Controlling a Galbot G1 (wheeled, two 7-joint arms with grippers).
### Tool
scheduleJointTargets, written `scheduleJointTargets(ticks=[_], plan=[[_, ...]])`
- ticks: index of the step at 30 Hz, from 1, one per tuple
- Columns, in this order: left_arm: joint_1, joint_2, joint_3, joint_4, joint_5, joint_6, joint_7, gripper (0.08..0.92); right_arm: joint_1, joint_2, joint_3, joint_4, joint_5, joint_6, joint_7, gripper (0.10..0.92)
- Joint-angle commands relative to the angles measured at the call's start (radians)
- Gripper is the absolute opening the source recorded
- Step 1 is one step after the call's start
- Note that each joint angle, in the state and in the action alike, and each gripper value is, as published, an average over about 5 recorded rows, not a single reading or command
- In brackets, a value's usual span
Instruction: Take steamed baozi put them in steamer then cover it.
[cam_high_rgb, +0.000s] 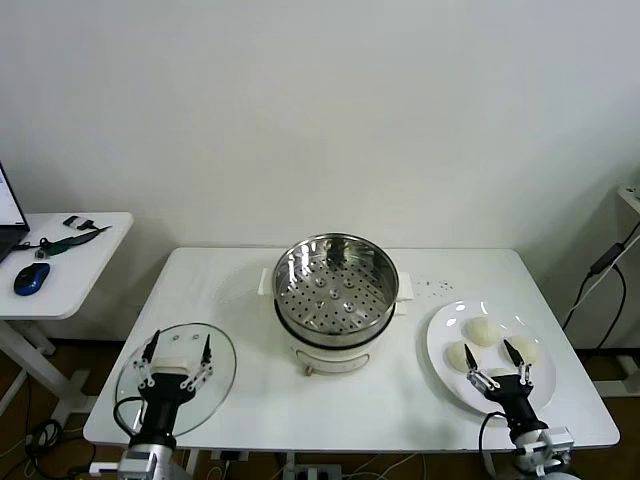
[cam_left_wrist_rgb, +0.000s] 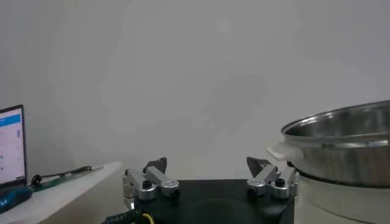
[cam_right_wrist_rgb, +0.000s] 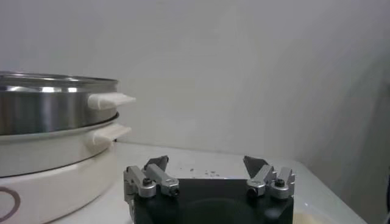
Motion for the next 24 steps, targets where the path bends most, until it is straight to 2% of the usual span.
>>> scheduleJointTargets(ticks=[1, 6, 9, 12, 15, 18, 24], plan=[[-0.005, 0.006, 0.003, 0.004, -0.001, -0.001, -0.014, 0.823, 0.080, -0.176, 0.015, -0.018, -0.123, -0.117, -0.151, 0.823], [-0.008, 0.013, 0.007, 0.005, -0.003, 0.000, -0.018, 0.823, 0.196, -0.471, -0.055, -0.079, -0.150, -0.255, -0.393, 0.823], [-0.010, 0.015, 0.009, 0.008, -0.004, -0.001, -0.020, 0.823, 0.330, -0.651, -0.172, -0.162, -0.168, -0.276, -0.549, 0.823], [-0.014, 0.017, 0.009, 0.010, -0.009, 0.001, -0.021, 0.823, 0.507, -0.758, -0.318, -0.260, -0.223, -0.261, -0.710, 0.823], [-0.019, 0.019, 0.003, 0.013, -0.018, 0.006, -0.025, 0.823, 0.736, -0.822, -0.540, -0.361, -0.283, -0.236, -0.825, 0.823], [-0.023, 0.021, -0.002, 0.016, -0.034, 0.018, -0.029, 0.823, 1.002, -0.856, -0.823, -0.452, -0.290, -0.213, -0.876, 0.823], [-0.032, 0.018, -0.004, 0.021, -0.037, 0.032, -0.031, 0.823, 1.445, -0.819, -1.331, -0.569, -0.296, -0.166, -0.944, 0.823]])
